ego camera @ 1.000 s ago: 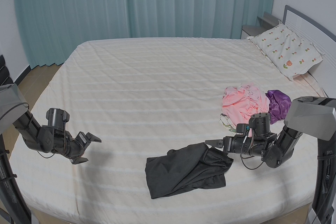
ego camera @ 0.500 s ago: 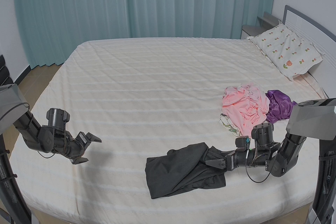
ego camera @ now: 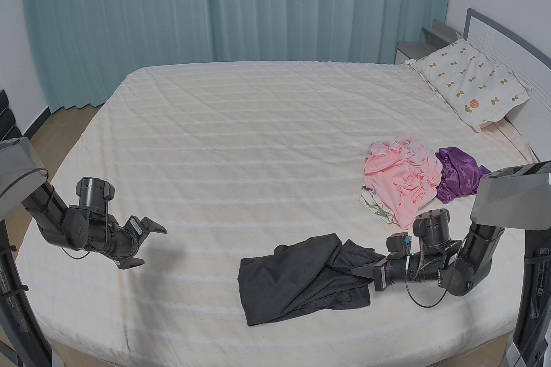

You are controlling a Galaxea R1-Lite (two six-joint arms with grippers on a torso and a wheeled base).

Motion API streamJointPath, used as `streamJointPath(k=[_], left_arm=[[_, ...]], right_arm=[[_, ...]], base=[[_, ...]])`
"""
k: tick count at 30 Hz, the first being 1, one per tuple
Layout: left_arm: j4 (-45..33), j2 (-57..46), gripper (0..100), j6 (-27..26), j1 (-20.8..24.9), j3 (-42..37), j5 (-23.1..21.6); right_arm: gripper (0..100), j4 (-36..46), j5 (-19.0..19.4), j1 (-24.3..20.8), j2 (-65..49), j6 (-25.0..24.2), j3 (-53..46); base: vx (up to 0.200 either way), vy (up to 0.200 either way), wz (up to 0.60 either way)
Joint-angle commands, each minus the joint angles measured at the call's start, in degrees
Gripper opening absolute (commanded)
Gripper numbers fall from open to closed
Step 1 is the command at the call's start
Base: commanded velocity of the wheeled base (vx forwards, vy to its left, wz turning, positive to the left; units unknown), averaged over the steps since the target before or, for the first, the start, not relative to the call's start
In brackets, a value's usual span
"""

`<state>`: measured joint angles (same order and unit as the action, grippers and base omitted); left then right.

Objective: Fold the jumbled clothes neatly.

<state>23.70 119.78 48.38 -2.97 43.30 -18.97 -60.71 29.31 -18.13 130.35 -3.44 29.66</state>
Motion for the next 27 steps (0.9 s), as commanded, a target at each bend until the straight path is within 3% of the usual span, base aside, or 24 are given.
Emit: streamJointPath(k=[1, 6, 9, 22, 27], left_arm=[[0.03, 0.10, 100, 0.04, -0.01, 0.03, -0.02], [0.03, 0.10, 100, 0.04, -0.01, 0.03, -0.02], [0.03, 0.10, 100, 0.04, -0.01, 0.03, -0.02], [0.03, 0.10, 100, 0.04, -0.01, 0.03, -0.02], [0.03, 0.10, 100, 0.04, -0.01, 0.03, -0.02]], right_arm=[[0, 1.30, 1.98, 0.37, -5.46, -0.96, -3.64], [0, 3.32, 8.49, 1.60, -10.12, -8.78, -5.49], [0, 4.55, 9.81, 2.75, -9.86, -11.24, -5.49], [0, 10.79, 9.10, 6.97, -5.99, -13.96, -5.93], [0, 10.79, 4.53, 6.70, -5.29, -13.79, -5.75]], base=[[0.000, 0.000, 0.00], [0.000, 0.000, 0.00], [0.000, 0.000, 0.00], [0.000, 0.000, 0.00], [0.000, 0.000, 0.00]])
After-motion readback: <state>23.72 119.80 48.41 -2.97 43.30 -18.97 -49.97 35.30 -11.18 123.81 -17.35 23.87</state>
